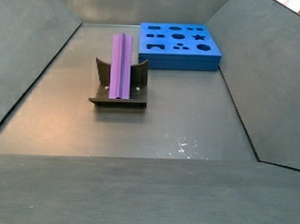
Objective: Pick up the star object. Move up. Place the star object on the fixture. Regrasp the star object. Move to above the board. Insert the star object.
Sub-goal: Regrasp the star object.
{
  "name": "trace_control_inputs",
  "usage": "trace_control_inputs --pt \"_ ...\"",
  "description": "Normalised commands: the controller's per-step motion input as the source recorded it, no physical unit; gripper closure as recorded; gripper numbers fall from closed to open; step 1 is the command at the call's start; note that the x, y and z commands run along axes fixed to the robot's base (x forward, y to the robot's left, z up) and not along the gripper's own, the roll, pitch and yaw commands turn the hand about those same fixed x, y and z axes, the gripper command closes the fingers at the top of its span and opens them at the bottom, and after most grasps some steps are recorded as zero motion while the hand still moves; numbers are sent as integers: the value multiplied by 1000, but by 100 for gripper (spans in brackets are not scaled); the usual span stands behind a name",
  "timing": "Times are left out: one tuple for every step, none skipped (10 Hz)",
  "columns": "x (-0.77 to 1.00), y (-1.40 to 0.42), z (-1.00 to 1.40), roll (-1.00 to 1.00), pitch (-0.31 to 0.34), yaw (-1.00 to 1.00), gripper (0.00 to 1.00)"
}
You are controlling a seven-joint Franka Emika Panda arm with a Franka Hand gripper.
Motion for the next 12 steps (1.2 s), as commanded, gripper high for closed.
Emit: trace_control_inputs --pt "0 -22 8 1000 0 18 0" --pt "3 -20 11 1000 0 20 0" --pt "2 -19 8 1000 5 21 0" --pt "5 -21 6 1000 11 23 0" --pt "17 -20 0 1000 17 24 0" --pt "29 -25 -4 1000 29 27 0" --pt "38 -27 1 1000 39 31 0" --pt "45 -30 5 1000 47 33 0" --pt "66 -33 -1 1000 74 43 0" --pt "78 -34 -4 1000 96 51 0" --pt "89 -39 -3 1000 121 64 0" --pt "101 -45 -4 1000 164 91 0"
